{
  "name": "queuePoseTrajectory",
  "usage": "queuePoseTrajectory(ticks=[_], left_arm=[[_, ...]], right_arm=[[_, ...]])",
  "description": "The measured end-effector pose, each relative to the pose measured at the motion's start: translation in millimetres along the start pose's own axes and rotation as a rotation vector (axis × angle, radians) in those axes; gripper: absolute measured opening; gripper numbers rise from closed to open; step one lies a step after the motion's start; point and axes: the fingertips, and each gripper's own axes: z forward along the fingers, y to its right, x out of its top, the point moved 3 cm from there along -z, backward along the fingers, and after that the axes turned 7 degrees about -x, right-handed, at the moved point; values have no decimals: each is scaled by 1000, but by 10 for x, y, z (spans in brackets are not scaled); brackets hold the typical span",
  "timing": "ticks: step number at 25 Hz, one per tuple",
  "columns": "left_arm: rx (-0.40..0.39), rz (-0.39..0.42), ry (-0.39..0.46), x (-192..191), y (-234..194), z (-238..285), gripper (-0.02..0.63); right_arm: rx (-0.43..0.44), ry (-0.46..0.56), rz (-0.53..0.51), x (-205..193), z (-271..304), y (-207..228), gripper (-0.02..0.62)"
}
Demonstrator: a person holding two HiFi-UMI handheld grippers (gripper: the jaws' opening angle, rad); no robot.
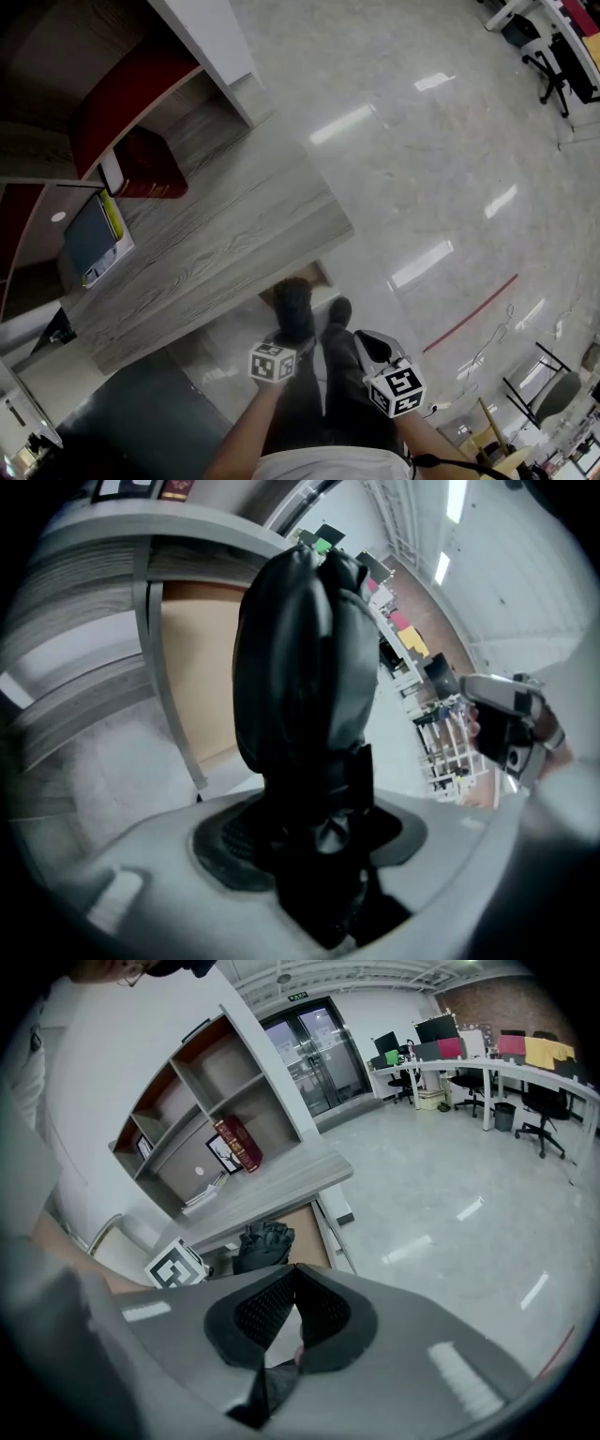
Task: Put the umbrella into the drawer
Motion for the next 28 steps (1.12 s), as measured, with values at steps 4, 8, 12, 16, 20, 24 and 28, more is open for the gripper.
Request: queuePoseTrajectory(ticks=[4, 8, 12, 16, 20, 24, 28], left_arm=[[68, -20, -9, 29, -189, 93, 232], [122, -18, -5, 87, -335, 183, 232], [159, -14, -9, 151, -447, 271, 232], [209, 0, -20, 188, -523, 358, 233], [271, -3, -34, 238, -637, 407, 233], [311, -59, -34, 328, -752, 435, 232], [319, -65, -47, 364, -789, 493, 232]], right_arm=[[-1, -5, 28, -54, 79, 16, 5], [-8, -8, 42, -130, 186, 76, 5], [-14, -9, 61, -204, 306, 153, 5], [-17, -14, 72, -254, 405, 206, 5], [-16, -14, 83, -265, 474, 240, 5], [-22, -12, 98, -283, 503, 289, 5], [-26, -19, 111, -336, 535, 331, 5]])
